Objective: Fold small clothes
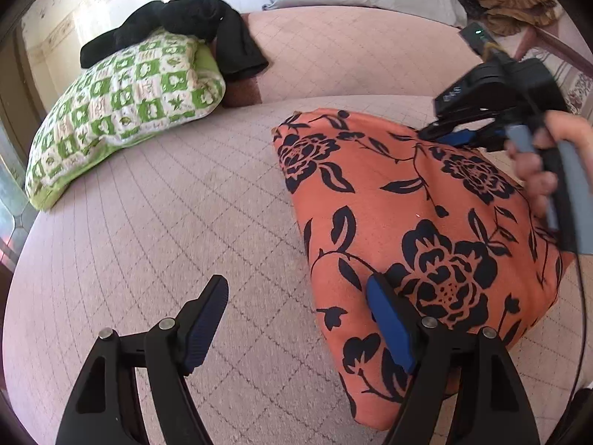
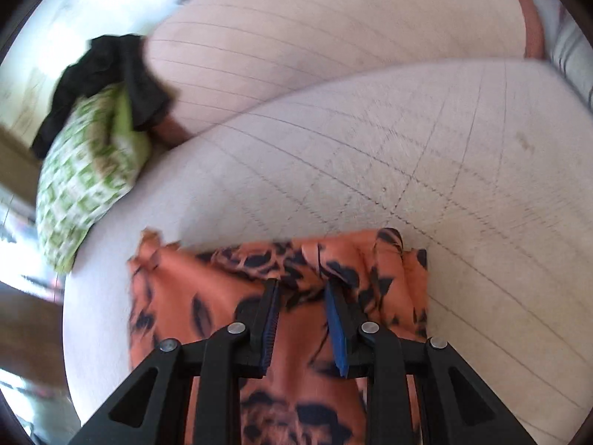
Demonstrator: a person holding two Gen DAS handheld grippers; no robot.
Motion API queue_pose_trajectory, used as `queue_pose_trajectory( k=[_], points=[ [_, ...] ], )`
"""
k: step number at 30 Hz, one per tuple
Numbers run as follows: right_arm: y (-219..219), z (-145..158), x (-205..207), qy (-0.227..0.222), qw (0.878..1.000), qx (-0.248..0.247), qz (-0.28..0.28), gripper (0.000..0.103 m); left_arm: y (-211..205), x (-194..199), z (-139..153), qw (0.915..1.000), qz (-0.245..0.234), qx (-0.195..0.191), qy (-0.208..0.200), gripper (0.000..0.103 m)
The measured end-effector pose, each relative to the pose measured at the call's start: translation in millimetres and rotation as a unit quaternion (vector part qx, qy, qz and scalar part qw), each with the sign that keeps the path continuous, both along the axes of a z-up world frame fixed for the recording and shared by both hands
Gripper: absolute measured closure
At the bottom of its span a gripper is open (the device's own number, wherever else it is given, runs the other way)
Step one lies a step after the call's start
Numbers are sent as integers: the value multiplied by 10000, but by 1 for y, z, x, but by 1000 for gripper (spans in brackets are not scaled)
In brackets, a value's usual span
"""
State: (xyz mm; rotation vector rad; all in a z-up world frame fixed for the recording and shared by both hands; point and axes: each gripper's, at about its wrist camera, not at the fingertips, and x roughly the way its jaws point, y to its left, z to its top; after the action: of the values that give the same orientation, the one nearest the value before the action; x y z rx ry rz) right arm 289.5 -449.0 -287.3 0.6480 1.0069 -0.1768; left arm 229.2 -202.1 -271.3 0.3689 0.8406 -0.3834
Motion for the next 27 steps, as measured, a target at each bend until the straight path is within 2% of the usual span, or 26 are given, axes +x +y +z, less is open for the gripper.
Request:
queue_pose_trajectory(
  k=[5, 9, 11, 12, 13, 14, 15, 18, 21, 27],
  points=[
    [-7, 1, -3, -268, 9995, 122, -114, 75, 1, 2, 1, 10000, 22, -58, 17, 25],
    [-15, 13, -32, -487, 9978, 451, -86, 75, 3, 1, 1, 9999, 36, -94, 17, 25],
    [-15, 25, -52, -749, 9964, 373, -106, 73, 3, 1, 0, 10000, 41, -77, -12, 23],
    [-16, 30, -64, -853, 9959, 281, -104, 64, 3, 1, 0, 10000, 60, -63, -28, 21],
    [-17, 34, -76, -934, 9953, 227, -126, 33, 3, 1, 0, 9999, 86, -50, -45, 18],
    [-20, 37, -86, -1001, 9946, 222, -172, 20, 3, 2, 0, 9999, 113, -48, -45, 17],
    [-23, 39, -99, -1137, 9929, 232, -254, 13, 4, 2, 0, 9999, 135, -63, -31, 17],
    [-33, 39, -133, -1332, 9894, 434, -372, 13, 6, 4, 0, 9998, 164, -114, 13, 16],
    [-44, 22, -158, -1297, 9853, 1008, -463, 13, 6, 4, 0, 9998, 162, -102, -6, 16],
    [-51, -19, -175, -1107, 9753, 1839, -512, 13, 7, 7, 0, 9996, 144, -234, 45, 15]
  ],
)
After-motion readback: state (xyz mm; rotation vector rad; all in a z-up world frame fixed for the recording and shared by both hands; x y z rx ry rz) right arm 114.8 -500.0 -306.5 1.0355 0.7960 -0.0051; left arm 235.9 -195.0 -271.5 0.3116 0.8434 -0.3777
